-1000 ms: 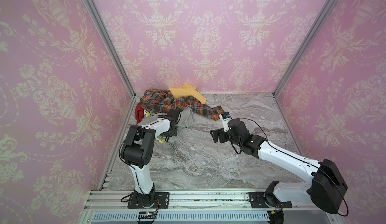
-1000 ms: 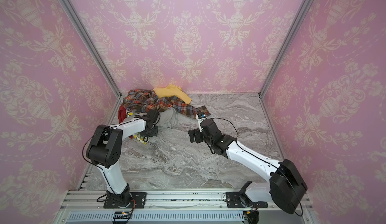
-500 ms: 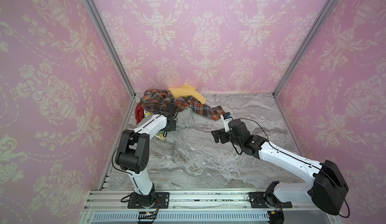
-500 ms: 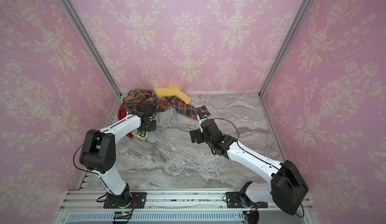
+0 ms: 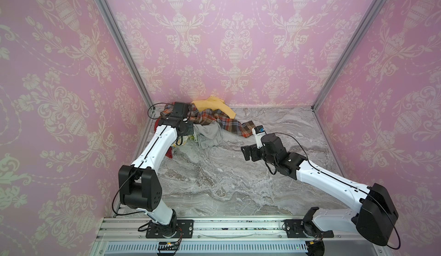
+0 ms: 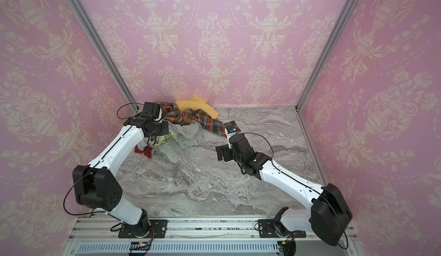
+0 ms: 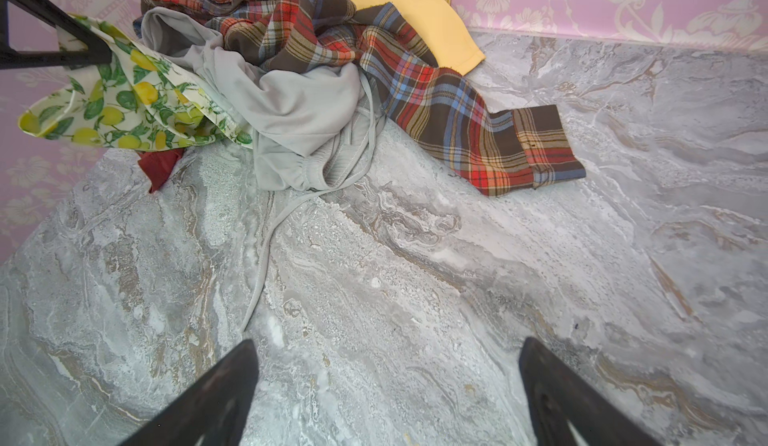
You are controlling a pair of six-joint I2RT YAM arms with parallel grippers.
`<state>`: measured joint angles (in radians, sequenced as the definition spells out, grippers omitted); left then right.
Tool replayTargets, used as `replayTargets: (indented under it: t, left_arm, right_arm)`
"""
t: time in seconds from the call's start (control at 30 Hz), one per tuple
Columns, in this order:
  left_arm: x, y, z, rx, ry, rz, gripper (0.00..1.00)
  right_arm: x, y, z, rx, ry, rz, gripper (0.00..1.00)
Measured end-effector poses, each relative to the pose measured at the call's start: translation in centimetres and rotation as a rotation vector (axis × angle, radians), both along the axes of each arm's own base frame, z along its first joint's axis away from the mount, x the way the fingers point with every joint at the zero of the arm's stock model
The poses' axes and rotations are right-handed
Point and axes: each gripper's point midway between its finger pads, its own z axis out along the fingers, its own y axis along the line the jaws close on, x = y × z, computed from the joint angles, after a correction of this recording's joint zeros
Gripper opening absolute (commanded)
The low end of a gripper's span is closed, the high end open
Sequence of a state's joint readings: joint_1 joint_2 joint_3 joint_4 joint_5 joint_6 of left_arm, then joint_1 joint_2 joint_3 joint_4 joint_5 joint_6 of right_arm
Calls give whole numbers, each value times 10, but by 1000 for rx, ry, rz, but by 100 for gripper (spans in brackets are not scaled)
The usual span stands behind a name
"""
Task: Pick out a specific cloth from the pile
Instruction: 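Lift the lemon-print cloth up out of the pile with the left gripper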
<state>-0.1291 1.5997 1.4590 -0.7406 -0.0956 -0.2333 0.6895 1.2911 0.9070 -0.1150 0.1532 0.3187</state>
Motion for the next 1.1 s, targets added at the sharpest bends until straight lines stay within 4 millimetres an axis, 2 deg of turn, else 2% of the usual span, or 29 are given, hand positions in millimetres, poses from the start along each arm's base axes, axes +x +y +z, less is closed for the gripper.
replayTargets:
  t: [0.3, 0.53, 1.1]
  left_arm:
    - [15, -4, 72, -42, -132, -21, 0]
    - [21, -6, 115, -52, -199, -24, 0]
    - [29, -12, 208, -91, -358, -48, 0]
  right_arm:
    - [0, 0, 3, 1, 0, 0, 99]
    - [-1, 0, 3, -3, 8, 4, 99]
    - [9, 10, 44, 50, -63, 15, 100]
